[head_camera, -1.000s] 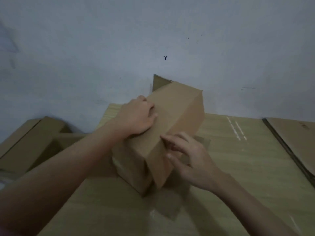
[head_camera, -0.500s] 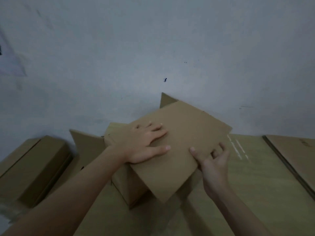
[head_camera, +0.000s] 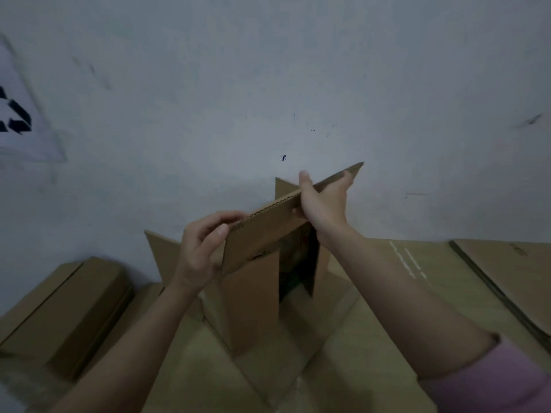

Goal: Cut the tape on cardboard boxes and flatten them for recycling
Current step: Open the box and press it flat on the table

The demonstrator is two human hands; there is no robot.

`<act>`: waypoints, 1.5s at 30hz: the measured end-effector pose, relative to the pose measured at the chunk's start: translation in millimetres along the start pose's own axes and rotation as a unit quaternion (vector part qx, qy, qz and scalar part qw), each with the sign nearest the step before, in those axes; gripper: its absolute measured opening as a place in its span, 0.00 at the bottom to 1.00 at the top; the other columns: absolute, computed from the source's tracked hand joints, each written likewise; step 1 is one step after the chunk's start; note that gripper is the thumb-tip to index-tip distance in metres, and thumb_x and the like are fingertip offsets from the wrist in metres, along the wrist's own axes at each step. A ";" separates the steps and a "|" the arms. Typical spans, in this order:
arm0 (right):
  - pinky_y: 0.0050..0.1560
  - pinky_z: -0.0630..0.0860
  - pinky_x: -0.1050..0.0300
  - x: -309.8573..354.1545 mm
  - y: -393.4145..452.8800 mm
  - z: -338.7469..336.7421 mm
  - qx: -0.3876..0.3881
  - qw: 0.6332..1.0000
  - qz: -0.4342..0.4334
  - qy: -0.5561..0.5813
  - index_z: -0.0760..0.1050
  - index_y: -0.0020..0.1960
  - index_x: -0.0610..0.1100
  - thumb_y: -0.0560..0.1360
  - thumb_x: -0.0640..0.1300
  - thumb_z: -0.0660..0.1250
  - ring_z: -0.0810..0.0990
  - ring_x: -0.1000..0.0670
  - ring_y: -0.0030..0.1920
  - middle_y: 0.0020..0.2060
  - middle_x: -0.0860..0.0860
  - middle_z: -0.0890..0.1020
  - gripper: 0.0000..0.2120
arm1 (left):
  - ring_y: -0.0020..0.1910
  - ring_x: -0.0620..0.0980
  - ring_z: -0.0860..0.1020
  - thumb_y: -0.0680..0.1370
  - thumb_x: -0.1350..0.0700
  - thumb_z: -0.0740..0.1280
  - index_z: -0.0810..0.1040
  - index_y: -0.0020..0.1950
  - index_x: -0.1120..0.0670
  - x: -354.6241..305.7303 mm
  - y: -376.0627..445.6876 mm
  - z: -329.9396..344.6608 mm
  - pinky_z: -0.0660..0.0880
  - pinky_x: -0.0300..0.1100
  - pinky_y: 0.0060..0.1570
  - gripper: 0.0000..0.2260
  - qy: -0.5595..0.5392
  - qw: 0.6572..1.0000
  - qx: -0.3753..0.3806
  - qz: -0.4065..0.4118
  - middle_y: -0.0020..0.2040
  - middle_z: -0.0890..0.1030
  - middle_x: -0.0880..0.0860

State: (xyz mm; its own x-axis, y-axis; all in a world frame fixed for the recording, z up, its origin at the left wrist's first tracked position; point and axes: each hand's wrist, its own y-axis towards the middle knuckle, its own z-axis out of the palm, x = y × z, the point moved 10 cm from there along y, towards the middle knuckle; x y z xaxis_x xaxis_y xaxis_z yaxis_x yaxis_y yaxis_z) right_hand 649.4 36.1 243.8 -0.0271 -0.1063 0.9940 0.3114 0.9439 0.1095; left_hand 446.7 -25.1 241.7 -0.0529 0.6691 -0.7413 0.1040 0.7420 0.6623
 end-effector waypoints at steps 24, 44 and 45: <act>0.46 0.78 0.55 -83.8 -99.8 -98.9 0.339 0.923 -0.003 -0.185 0.74 0.49 0.41 0.75 0.42 0.68 0.81 0.51 0.44 0.43 0.45 0.81 0.07 | 0.52 0.41 0.76 0.80 0.47 0.58 0.63 0.74 0.48 -38.5 -24.9 123.9 0.74 0.36 0.52 0.22 0.245 0.968 0.055 0.008 0.60 0.76 0.49; 0.36 0.64 0.59 -77.7 36.9 -142.1 0.053 0.983 0.132 -0.120 0.68 0.36 0.40 0.70 0.25 0.54 0.71 0.46 0.37 0.34 0.46 0.71 0.13 | 0.74 0.50 0.58 0.70 0.32 0.49 0.65 0.73 0.53 63.4 -35.8 151.8 0.55 0.46 0.73 0.38 0.412 0.893 0.137 -0.122 0.74 0.63 0.51; 0.36 0.66 0.60 -82.6 36.6 -143.7 0.027 0.984 0.111 -0.133 0.71 0.39 0.40 0.71 0.28 0.55 0.73 0.46 0.38 0.36 0.46 0.74 0.11 | 0.75 0.52 0.57 0.69 0.31 0.47 0.65 0.73 0.55 77.4 -36.0 137.5 0.55 0.48 0.73 0.40 0.443 0.876 0.111 -0.154 0.74 0.63 0.54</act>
State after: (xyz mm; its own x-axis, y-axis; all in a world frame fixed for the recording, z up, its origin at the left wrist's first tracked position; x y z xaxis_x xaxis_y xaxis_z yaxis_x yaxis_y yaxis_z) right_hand 799.5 34.6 164.6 -0.2146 0.1840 0.9592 0.2870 0.9506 -0.1181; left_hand 575.5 -5.9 145.5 -0.8520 0.2818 -0.4412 0.1348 0.9324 0.3353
